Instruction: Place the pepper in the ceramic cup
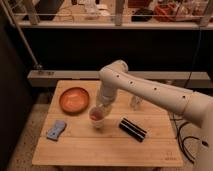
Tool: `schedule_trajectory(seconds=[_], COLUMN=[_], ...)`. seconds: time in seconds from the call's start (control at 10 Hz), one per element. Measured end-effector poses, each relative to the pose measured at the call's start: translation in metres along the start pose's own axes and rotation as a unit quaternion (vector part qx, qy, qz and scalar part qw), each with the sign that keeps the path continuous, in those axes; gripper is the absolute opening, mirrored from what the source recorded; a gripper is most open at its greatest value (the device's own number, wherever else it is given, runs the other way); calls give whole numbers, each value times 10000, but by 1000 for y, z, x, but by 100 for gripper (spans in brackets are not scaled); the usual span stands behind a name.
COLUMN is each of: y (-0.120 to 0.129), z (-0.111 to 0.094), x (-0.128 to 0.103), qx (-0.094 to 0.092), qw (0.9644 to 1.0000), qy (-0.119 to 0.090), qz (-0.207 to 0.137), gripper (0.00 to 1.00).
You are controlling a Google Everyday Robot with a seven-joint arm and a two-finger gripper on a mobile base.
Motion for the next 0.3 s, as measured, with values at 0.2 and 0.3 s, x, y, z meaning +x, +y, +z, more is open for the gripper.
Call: schedule_trajectory(seconds=[0.2, 0.3], y=[1, 1], z=[1, 0], x=[1, 2], qx=[-9, -5], qw=[10000, 10000], qy=[-7, -15], qz=[14, 22], gripper=[72, 77])
